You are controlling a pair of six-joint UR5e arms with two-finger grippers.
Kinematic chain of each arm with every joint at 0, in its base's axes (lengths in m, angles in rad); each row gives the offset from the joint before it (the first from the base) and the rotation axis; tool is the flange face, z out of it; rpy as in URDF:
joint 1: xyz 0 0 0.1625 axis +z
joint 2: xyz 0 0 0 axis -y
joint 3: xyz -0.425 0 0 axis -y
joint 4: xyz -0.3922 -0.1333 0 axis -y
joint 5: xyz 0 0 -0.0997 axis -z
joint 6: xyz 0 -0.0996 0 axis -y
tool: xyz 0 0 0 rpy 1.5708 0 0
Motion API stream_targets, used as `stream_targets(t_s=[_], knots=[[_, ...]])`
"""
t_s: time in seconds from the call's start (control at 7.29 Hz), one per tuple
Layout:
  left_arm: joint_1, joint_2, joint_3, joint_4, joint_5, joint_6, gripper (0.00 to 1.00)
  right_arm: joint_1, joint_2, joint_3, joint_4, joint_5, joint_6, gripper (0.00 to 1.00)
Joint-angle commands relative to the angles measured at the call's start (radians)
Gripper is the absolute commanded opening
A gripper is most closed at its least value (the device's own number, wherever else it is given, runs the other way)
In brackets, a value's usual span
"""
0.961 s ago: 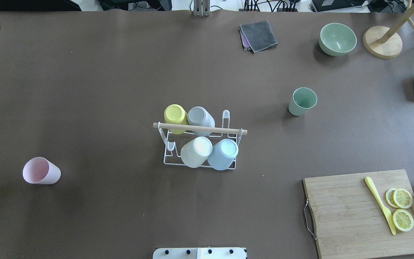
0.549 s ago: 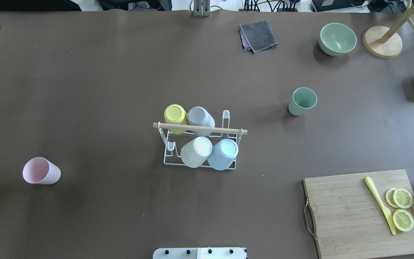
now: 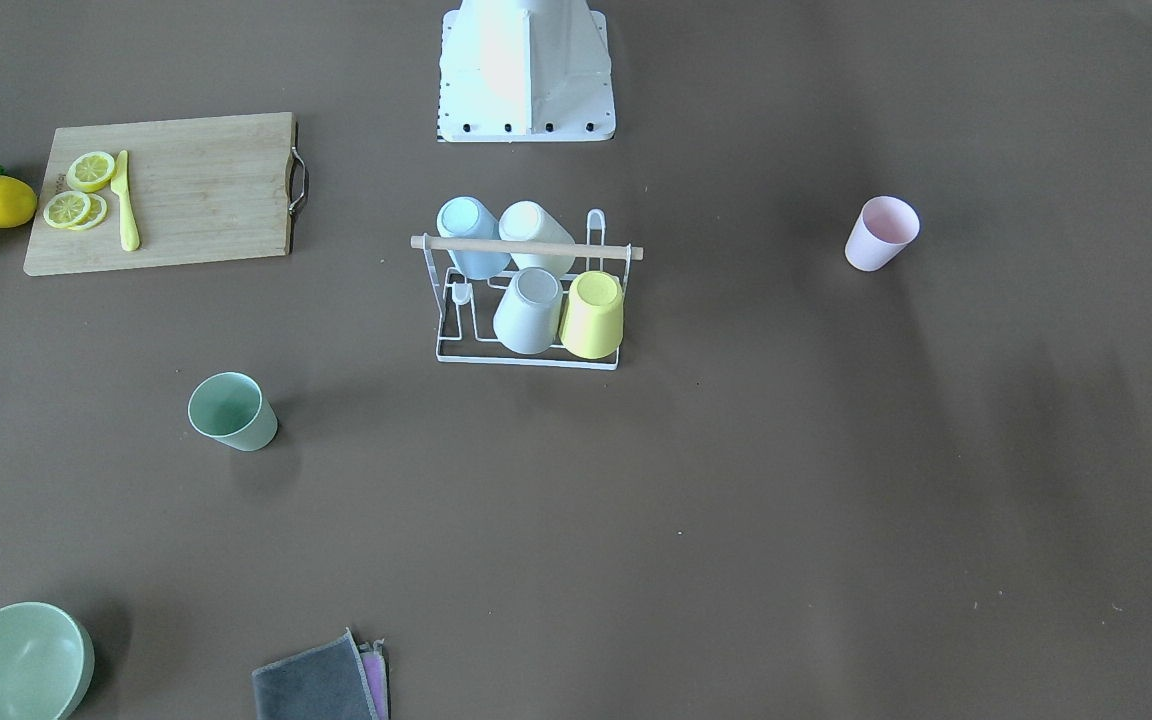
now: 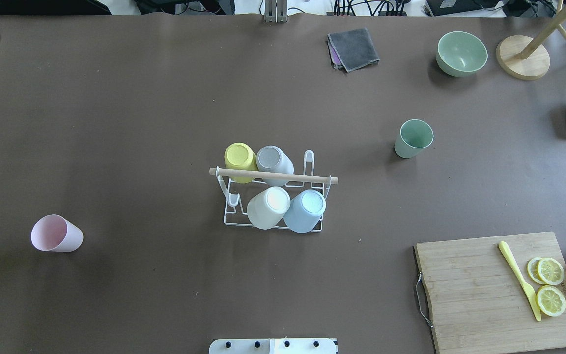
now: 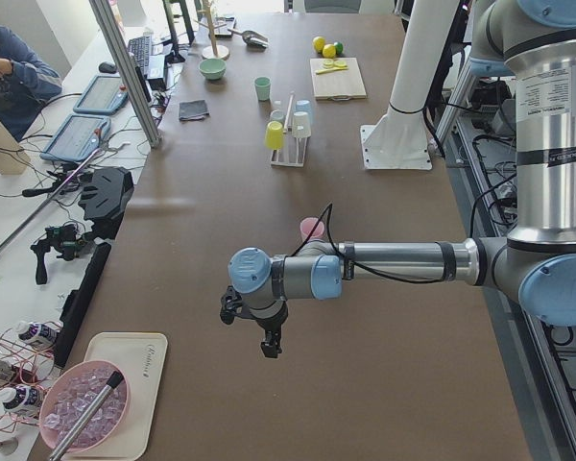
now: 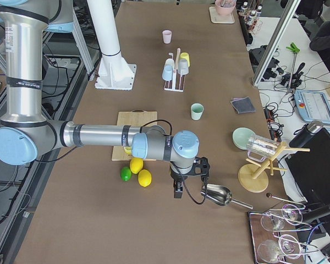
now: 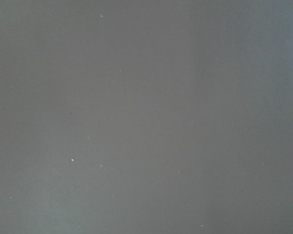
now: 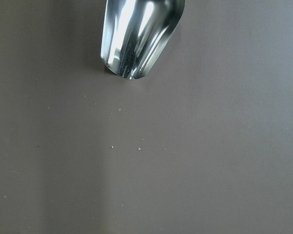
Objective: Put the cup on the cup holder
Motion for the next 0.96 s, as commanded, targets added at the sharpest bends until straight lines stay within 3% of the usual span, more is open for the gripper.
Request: stream_targets(t_s=[0.0, 0.27, 0.41, 0.82], knots=[[0.095, -0.065, -0.056, 0.219, 0.007, 0.007, 0.98, 0.0, -0.002, -0.002, -0.001, 0.002, 0.001, 1.0], [0.097, -0.073, -0.095, 0.22, 0.001, 0.004, 0.98, 0.0, 0.0, 0.003, -0.001, 0.004, -0.002, 1.0], [0.111, -0.127, -0.087, 0.229, 0.01, 0.001, 0.98, -0.001, 0.002, 0.003, 0.001, 0.004, -0.002, 1.0], [0.21, -0.152, -0.084, 0.24, 0.013, 0.001, 0.98, -0.024, 0.038, 0.005, 0.033, 0.0, 0.0, 1.0]])
